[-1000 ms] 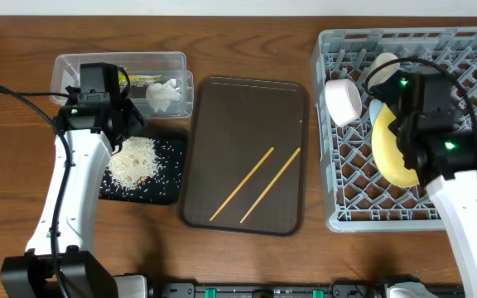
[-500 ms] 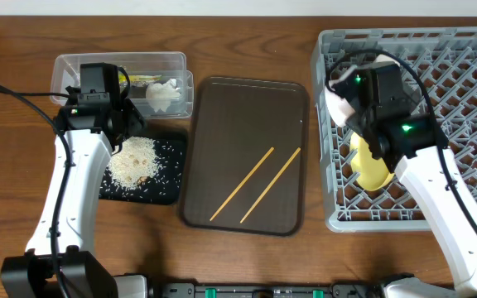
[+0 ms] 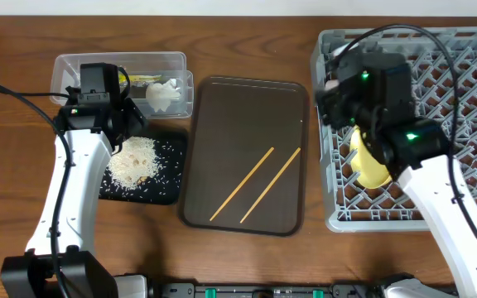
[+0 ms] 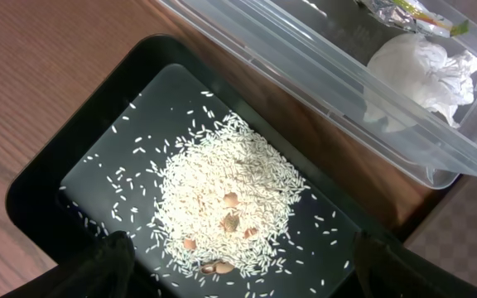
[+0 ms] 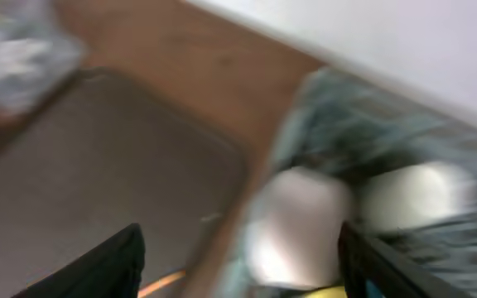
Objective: Sort waste into correct bins and load items into the dishwasher rack
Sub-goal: 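Move the right gripper over the two chopsticks on the brown tray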
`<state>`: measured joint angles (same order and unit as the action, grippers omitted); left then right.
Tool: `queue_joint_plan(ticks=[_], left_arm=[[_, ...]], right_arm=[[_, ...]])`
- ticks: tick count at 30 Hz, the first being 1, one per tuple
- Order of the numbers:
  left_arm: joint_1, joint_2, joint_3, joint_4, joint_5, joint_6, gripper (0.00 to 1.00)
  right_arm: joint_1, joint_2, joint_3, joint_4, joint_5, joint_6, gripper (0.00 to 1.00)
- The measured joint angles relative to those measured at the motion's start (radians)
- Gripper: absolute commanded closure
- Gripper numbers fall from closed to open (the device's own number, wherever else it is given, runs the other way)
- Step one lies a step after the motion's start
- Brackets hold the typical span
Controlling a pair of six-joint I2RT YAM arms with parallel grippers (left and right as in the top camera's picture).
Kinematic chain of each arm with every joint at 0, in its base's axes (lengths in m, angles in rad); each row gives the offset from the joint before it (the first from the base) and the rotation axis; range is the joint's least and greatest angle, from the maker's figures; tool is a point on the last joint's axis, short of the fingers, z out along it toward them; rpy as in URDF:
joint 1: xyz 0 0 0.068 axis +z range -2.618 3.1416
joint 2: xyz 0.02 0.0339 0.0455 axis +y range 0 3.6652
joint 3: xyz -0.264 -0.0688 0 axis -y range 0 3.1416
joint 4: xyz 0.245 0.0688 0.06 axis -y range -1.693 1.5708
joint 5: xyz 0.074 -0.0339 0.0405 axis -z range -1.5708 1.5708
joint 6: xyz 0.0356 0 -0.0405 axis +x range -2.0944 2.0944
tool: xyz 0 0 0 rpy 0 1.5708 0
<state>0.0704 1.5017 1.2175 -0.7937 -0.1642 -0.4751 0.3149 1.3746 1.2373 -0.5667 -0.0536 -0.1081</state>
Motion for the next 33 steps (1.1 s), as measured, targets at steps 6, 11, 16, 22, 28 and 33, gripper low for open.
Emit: queue_joint_plan(ticks=[6, 11, 16, 22, 28, 33], left_arm=[[0.000, 0.000, 0.000, -0.013, 0.000, 0.000, 0.12], [0.000, 0.000, 0.000, -0.034, 0.000, 0.000, 0.12], [0.000, 0.000, 0.000, -0.055, 0.000, 0.000, 0.12], [0.000, 0.000, 0.000, -0.074, 0.000, 0.000, 0.12], [0.000, 0.000, 0.000, -0.074, 0.000, 0.000, 0.12], [0.000, 0.000, 0.000, -0.074, 0.000, 0.000, 0.12]], right_arm=[[0.158, 0.101, 0.001, -0.132, -0.126, 0.238, 0.31], [0.274, 0.242, 0.002, -0.198, -0.163, 0.430, 0.36], [0.309, 0.356, 0.002, -0.259, -0.175, 0.578, 0.22], [0.311, 0.455, 0.002, -0.289, -0.153, 0.664, 0.22], [0.311, 0.485, 0.002, -0.290, -0.130, 0.694, 0.27], [0.310, 0.485, 0.003, -0.303, -0.055, 0.708, 0.31]])
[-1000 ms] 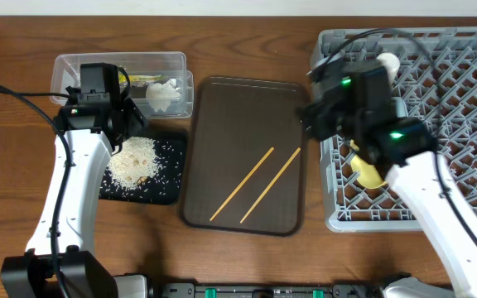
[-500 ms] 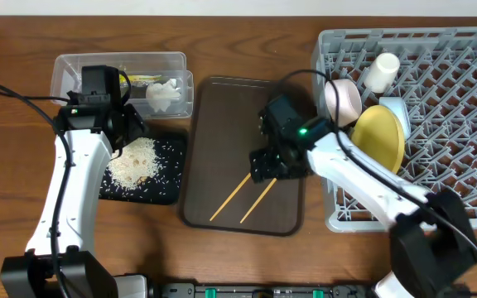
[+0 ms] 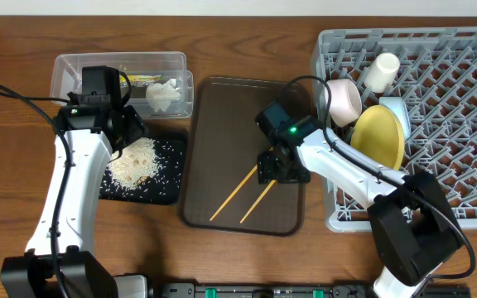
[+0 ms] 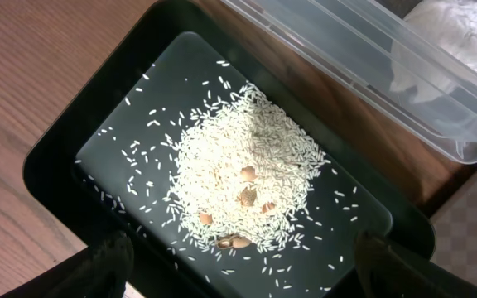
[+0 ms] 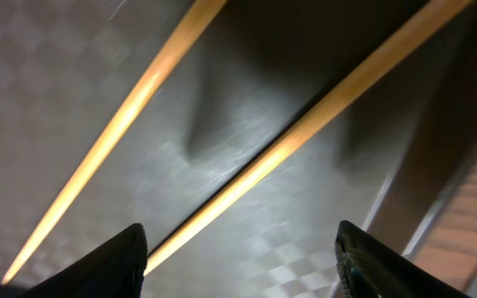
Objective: Sort waste into correct bins and load items into the dishwasher rack
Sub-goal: 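Move the right gripper over the two chopsticks on the brown tray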
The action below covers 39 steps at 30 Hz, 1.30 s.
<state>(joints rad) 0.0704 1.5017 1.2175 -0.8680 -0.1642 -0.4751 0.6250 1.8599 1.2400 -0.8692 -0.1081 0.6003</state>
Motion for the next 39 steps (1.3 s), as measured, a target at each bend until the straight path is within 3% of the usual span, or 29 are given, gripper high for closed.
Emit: queue_joint_plan(ticks=[10, 13, 18, 28, 39], left_arm=[[0.000, 0.000, 0.000, 0.000, 0.000, 0.000, 0.12], [0.000, 0.000, 0.000, 0.000, 0.000, 0.000, 0.12], [0.000, 0.000, 0.000, -0.001, 0.000, 0.000, 0.12], [0.000, 0.000, 0.000, -0.008, 0.000, 0.000, 0.12], [0.000, 0.000, 0.000, 0.019, 0.000, 0.000, 0.12]], right_arm=[[0.000, 0.029, 0.000, 0.032, 0.062, -0.040, 0.28], [0.000, 0.032, 0.000, 0.033, 0.063, -0.089, 0.21], [0.001, 0.032, 0.001, 0.060, 0.063, -0.193, 0.19], [0.001, 0.032, 0.001, 0.056, 0.063, -0.265, 0.21], [0.001, 0.032, 0.001, 0.051, 0.014, -0.207, 0.28]])
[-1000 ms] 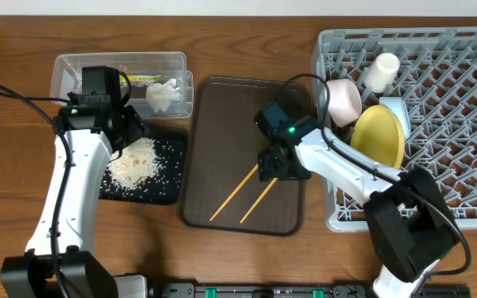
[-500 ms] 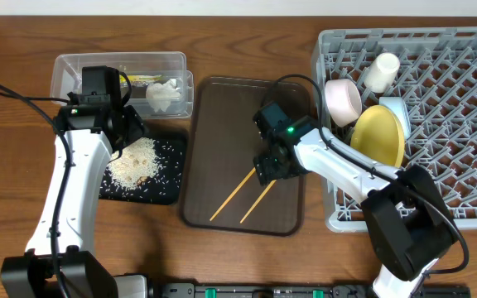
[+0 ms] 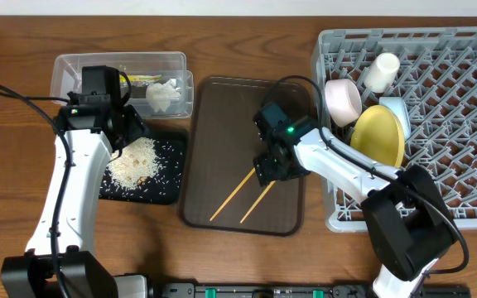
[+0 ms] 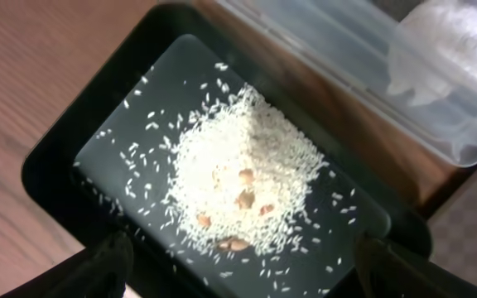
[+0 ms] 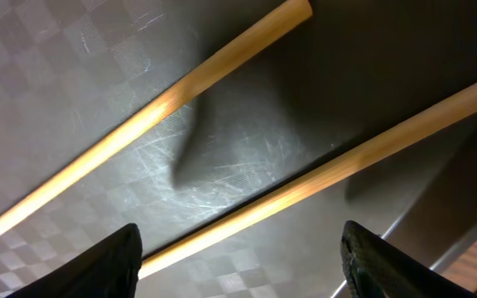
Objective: Sort waste into correct bins and load items into the dishwasher rack
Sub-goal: 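Move the right gripper over the two chopsticks on the brown tray, then grasp one chopstick and carry it to the rack's front edge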
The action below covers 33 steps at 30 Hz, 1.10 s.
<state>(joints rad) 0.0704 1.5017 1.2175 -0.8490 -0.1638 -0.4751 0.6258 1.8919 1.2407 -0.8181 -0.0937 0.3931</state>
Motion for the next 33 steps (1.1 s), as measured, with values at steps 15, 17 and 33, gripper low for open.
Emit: queue_joint_plan(ticks=[15, 17, 33], left_arm=[[0.001, 0.000, 0.000, 0.094, 0.000, 0.000, 0.12], [0.001, 0.000, 0.000, 0.099, 0.000, 0.000, 0.12], [0.001, 0.000, 0.000, 0.079, 0.000, 0.000, 0.12]], right_arm=[[0.000, 0.000, 0.000, -0.023, -0.003, 0.194, 0.46], [0.000, 0.000, 0.000, -0.019, 0.009, 0.202, 0.46], [0.011, 0.107, 0.060, 0.026, 0.066, 0.241, 0.73]])
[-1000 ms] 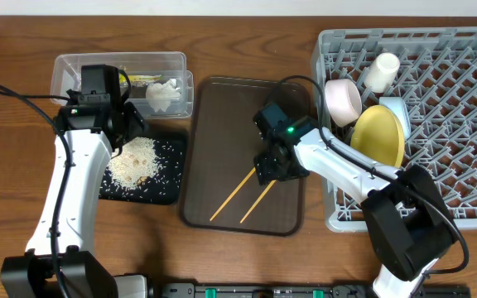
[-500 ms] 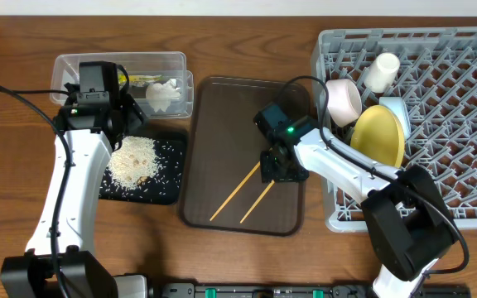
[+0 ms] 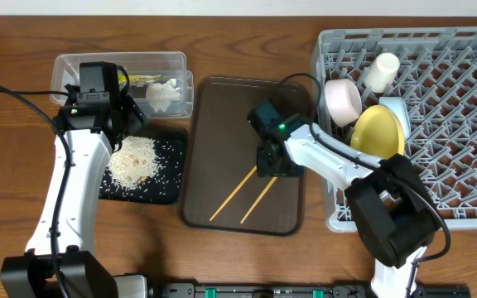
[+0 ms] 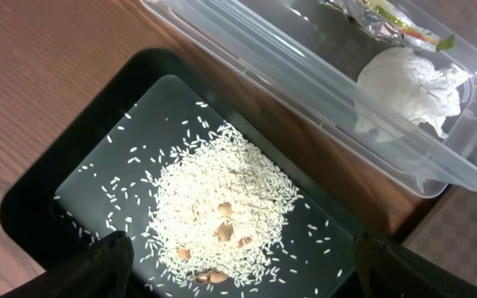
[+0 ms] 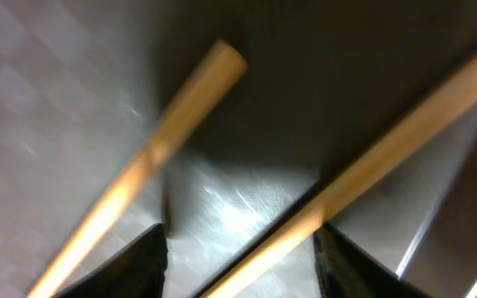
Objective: Sort waste into correct bins and load items into the dishwasher rack
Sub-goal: 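Grasp one chopstick and carry it to the rack's front edge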
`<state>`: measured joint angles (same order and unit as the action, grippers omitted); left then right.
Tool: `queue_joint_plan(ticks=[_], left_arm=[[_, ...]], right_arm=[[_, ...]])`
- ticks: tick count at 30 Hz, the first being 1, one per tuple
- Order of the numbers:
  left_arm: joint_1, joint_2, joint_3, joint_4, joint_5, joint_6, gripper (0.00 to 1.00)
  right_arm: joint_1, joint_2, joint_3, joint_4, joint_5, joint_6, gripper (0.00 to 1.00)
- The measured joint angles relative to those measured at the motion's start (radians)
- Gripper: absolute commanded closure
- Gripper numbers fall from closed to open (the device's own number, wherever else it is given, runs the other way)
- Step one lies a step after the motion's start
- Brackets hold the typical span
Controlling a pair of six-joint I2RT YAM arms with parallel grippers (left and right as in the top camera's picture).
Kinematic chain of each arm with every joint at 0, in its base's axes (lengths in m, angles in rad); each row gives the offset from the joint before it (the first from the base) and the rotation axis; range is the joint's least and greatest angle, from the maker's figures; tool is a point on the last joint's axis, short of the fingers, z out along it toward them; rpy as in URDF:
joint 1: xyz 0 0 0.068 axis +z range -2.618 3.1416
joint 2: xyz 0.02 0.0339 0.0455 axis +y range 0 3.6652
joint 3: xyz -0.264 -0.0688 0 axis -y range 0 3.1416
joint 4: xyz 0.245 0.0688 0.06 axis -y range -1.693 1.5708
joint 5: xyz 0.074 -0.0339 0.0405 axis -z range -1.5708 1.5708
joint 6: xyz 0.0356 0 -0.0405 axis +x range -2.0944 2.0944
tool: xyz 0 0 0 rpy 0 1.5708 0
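Observation:
Two wooden chopsticks lie side by side on the brown tray (image 3: 222,124). My right gripper (image 3: 273,161) is low over their upper ends. In the right wrist view it (image 5: 238,265) is open, with the right chopstick (image 5: 387,157) running between its fingers and the left chopstick (image 5: 156,149) just outside. My left gripper (image 4: 238,273) hangs open over the rice pile (image 4: 222,199) in the black tray (image 4: 81,174). Beside it, the clear bin (image 4: 305,83) holds a crumpled tissue (image 4: 408,87) and a foil wrapper (image 4: 379,21).
The grey dishwasher rack (image 3: 462,165) fills the right side. It holds a pink cup (image 3: 344,99), a yellow bowl (image 3: 379,136) and a white cup (image 3: 382,70). The clear bin (image 3: 98,62) sits at the back left, behind the black tray (image 3: 168,165).
My right gripper has shifted slightly along the chopsticks and its fingers stand closer together around the right one. My left wrist has moved a little toward the clear bin. The chopsticks lie as before.
My right gripper was first at the dishwasher rack's left edge. It then stood open over the chopsticks on the brown tray, stayed there, and now straddles the right chopstick. My left gripper hung open over the rice tray throughout.

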<state>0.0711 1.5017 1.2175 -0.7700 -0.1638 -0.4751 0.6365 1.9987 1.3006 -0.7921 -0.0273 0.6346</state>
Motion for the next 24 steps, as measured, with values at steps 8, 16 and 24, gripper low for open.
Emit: queue_joint_plan(ticks=[8, 16, 24], left_arm=[[0.000, 0.000, 0.000, -0.011, 0.000, 0.000, 0.12], [0.000, 0.000, 0.000, -0.011, 0.000, 0.000, 0.12], [0.000, 0.000, 0.000, -0.011, 0.000, 0.000, 0.12]], right_arm=[[0.002, 0.006, 0.006, -0.007, 0.004, 0.006, 0.99], [0.002, -0.005, 0.002, -0.013, 0.003, 0.000, 0.99], [-0.016, -0.142, -0.057, -0.060, -0.020, -0.126, 0.99]])
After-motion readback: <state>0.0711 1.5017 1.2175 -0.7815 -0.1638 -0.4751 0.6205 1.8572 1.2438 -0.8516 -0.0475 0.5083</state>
